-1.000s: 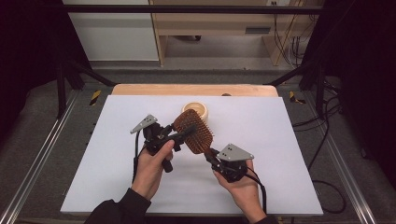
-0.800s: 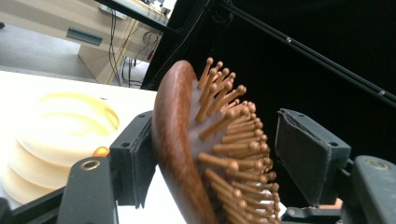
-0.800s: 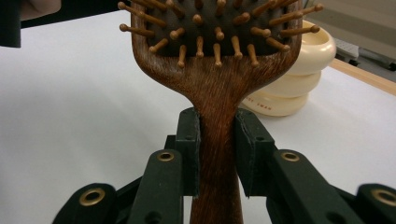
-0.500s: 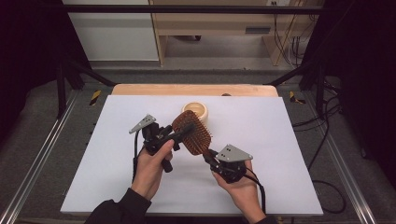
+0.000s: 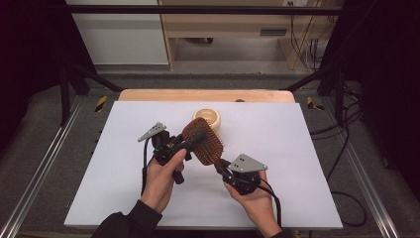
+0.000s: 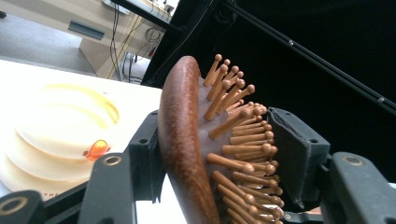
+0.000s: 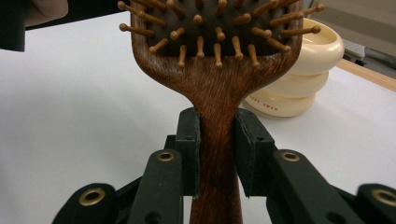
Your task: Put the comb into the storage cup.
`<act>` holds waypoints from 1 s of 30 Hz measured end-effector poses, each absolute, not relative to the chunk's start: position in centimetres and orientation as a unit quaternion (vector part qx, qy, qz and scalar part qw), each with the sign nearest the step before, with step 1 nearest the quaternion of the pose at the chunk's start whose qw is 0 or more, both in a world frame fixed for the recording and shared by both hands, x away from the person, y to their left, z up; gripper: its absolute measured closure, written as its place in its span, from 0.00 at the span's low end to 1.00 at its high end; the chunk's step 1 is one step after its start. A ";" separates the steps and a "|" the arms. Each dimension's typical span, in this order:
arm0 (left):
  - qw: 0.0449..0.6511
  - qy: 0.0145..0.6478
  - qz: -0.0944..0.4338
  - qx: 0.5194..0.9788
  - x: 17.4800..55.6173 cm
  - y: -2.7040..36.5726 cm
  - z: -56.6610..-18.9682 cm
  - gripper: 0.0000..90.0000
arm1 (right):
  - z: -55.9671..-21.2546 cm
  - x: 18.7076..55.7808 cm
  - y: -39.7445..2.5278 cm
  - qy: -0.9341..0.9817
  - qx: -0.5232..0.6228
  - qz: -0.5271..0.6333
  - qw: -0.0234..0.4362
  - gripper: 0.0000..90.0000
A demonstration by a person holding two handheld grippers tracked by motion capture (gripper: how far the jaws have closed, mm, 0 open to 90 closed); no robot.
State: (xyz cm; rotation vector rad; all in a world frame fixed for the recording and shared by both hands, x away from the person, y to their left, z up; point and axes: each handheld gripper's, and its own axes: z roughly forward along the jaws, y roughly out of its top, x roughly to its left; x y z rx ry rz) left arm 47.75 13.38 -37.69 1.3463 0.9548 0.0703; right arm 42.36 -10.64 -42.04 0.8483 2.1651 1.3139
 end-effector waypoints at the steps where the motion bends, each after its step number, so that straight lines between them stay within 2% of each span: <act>1: 0.679 0.429 0.030 0.595 47.7 13.3 -37.6 0.48 | -42.1 42.3 -10.6 0.788 0.309 0.479 0.233 0.81; 10: 0.680 0.429 0.031 0.594 47.3 13.4 -37.3 0.55 | -42.1 42.4 -10.5 0.789 0.307 0.480 0.232 0.81; 30: 0.683 0.426 0.023 0.593 47.1 13.2 -37.0 0.58 | -42.4 42.5 -10.6 0.786 0.308 0.489 0.221 0.80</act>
